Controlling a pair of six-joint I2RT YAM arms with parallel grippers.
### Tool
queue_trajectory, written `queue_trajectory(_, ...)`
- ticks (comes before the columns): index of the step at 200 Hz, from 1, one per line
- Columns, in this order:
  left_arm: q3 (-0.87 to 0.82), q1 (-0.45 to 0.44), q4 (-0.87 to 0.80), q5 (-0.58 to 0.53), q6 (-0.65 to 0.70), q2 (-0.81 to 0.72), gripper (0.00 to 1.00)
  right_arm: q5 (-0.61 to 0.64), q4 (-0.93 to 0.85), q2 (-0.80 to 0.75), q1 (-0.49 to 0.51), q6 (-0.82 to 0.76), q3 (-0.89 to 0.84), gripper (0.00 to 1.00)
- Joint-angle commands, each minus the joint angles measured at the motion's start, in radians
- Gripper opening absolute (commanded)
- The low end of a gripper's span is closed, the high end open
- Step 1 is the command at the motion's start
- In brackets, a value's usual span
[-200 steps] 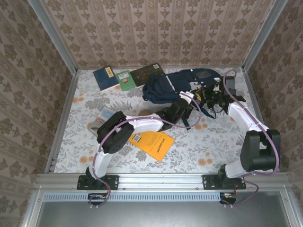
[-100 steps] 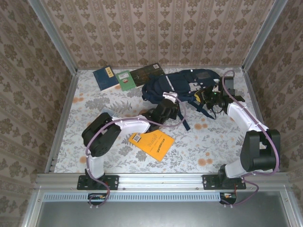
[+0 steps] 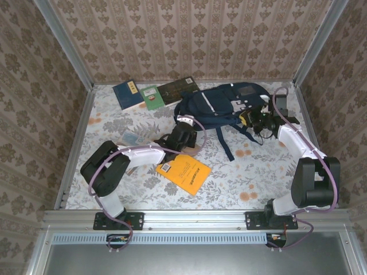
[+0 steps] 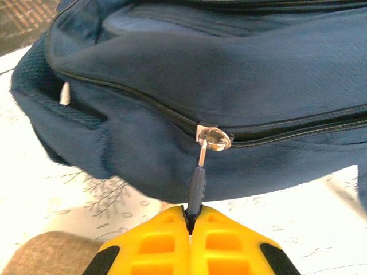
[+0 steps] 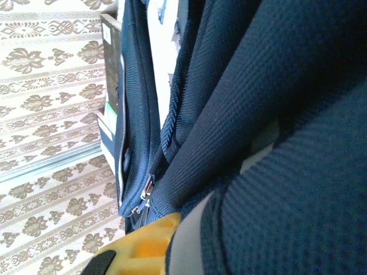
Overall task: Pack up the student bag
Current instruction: Unzip the student bag at the top-right of the table.
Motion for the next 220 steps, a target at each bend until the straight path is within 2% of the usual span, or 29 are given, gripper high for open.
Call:
queue_trajectory(1, -0.017, 0.039, -0.083, 0.009, -0.021, -0.042, 0.00, 0.018, 0.019, -0.049, -0.032, -0.020, -0.022, 0.00)
queue_trajectory(35, -0.024, 0.061, -0.119, 0.053, 0.001, -0.054, 0.00, 0.059, -0.020, -0.064, -0.068, -0.058, -0.055, 0.00)
queue_trajectory(53, -0.027, 0.075, -0.119, 0.142, 0.017, -0.064, 0.00, 0.069, -0.017, -0.060, -0.096, -0.095, -0.067, 0.00)
queue_trajectory(71, -0.003, 0.059, -0.132, 0.244, 0.038, -0.062, 0.00, 0.086, -0.028, -0.040, -0.106, -0.136, -0.056, 0.15)
queue_trajectory(83, 0.026, 0.035, -0.161, 0.292, 0.057, -0.053, 0.00, 0.099, -0.042, -0.028, -0.106, -0.156, -0.041, 0.37)
queue_trajectory(91, 0.049, 0.015, -0.181, 0.315, 0.072, -0.043, 0.00, 0.106, -0.054, -0.025, -0.105, -0.163, -0.034, 0.48)
queue_trajectory(118, 0.116, -0.048, -0.212, 0.387, 0.079, -0.007, 0.00, 0.148, -0.111, -0.067, -0.094, -0.194, -0.041, 0.63)
queue_trajectory(154, 0.220, -0.102, -0.222, 0.464, 0.046, 0.069, 0.00, 0.250, -0.232, -0.209, -0.052, -0.236, -0.112, 0.72)
queue_trajectory(170, 0.260, -0.121, -0.236, 0.478, 0.049, 0.096, 0.00, 0.304, -0.275, -0.274, -0.023, -0.236, -0.158, 0.81)
queue_trajectory(190, 0.266, -0.124, -0.246, 0.484, 0.050, 0.100, 0.00, 0.360, -0.318, -0.347, 0.015, -0.223, -0.214, 0.81)
queue_trajectory(220, 0.265, -0.126, -0.274, 0.503, 0.069, 0.096, 0.00, 0.329, -0.214, -0.389, 0.128, -0.125, -0.321, 0.76)
